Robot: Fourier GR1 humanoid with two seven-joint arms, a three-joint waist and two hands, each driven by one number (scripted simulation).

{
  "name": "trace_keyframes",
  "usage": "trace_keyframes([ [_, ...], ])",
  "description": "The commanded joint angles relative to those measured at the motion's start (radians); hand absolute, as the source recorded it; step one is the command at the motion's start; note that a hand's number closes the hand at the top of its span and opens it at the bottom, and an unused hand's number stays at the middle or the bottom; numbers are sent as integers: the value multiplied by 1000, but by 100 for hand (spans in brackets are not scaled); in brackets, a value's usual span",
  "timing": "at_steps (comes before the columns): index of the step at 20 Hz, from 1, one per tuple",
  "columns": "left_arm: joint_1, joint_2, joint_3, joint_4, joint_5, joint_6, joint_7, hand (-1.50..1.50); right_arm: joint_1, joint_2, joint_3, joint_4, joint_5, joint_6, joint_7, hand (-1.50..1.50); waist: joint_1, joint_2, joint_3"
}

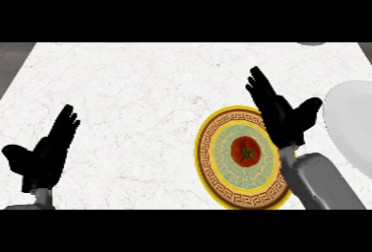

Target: Pick the tomato from the plate and place it in the plate

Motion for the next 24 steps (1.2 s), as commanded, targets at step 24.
trace_keyframes([
  [24, -193, 70, -111, -112, -87, -211, -101, 0, -451, -187, 199, 223, 245, 520, 816, -150, 4, -16, -26],
])
